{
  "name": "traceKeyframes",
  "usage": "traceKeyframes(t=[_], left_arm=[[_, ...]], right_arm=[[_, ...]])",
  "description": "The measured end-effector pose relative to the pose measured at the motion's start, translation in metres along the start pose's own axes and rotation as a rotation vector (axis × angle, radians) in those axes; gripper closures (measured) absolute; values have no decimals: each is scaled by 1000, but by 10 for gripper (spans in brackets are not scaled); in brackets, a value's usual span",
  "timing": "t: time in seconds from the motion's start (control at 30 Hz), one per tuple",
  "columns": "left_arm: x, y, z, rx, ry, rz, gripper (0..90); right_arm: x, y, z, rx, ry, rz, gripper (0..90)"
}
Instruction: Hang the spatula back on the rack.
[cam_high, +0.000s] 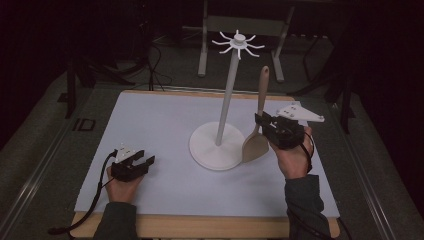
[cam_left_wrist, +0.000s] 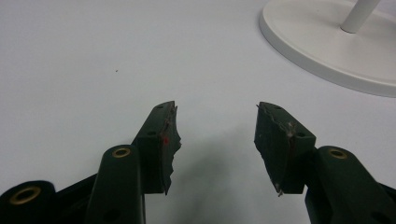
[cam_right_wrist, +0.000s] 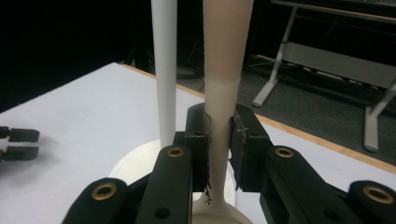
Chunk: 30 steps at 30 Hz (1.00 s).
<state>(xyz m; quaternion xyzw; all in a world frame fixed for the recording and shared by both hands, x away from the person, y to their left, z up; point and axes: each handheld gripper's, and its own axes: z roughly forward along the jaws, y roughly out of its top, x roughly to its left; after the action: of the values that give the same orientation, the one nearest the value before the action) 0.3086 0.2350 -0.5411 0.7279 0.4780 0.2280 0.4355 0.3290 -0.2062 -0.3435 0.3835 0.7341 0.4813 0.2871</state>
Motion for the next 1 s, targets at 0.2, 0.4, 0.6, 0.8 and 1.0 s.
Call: traceKeyframes(t=[0.2, 0.4, 0.6, 0.8, 1.0], left_arm=[[0, 0, 0, 0, -1, -1, 489], [0, 0, 0, 0, -1, -1, 489], [0, 0, 0, 1, -1, -2, 488], [0, 0, 0, 1, -1, -1, 488], [0, 0, 0, 0, -2, -2, 488]], right_arm=[[-3, 8, -1, -24, 40, 17, 784], [-6, 14, -1, -27, 82, 18, 784], [-7, 19, 0, -23, 109, 26, 784], [-3, 24, 0, -28, 125, 11, 784], [0, 31, 1, -26, 141, 7, 784]])
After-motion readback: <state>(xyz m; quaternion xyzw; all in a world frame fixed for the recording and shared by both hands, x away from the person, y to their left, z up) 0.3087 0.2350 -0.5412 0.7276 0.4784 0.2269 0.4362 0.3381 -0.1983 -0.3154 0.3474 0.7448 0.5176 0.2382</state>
